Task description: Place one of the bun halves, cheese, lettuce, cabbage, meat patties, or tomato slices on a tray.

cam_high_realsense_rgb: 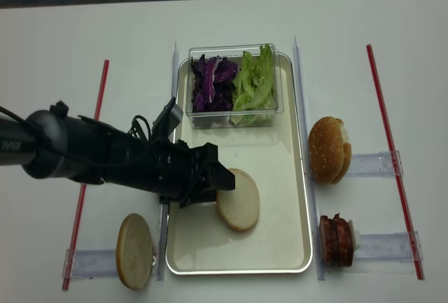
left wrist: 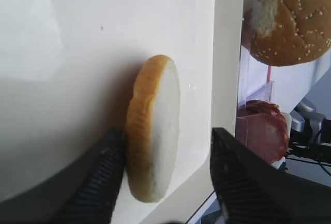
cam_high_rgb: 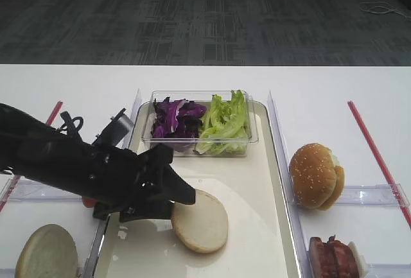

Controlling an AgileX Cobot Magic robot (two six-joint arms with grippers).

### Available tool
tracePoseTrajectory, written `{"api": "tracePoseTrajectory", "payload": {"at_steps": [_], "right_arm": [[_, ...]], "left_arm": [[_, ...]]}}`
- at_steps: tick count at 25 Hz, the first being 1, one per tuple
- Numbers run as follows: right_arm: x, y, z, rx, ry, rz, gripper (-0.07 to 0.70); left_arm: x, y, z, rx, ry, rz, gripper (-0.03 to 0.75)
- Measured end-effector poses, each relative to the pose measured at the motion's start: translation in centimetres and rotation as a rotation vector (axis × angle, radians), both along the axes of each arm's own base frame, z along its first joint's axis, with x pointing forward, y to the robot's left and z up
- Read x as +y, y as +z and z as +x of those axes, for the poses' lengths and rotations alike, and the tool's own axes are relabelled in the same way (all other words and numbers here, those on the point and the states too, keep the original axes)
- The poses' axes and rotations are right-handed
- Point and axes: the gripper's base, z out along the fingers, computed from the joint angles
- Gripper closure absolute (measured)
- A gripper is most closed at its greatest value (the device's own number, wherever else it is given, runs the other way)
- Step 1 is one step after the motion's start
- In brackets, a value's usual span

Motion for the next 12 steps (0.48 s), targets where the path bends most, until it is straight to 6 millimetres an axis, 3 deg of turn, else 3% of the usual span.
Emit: {"api": "tracePoseTrajectory", "payload": {"at_steps": [12], "right_arm": [[0.0,0.0,0.0,0.0,0.0,0.0,0.162]], "left_arm": [[0.55,0.37,-0.71,0.029,-0.04,0.084,0.324]]}}
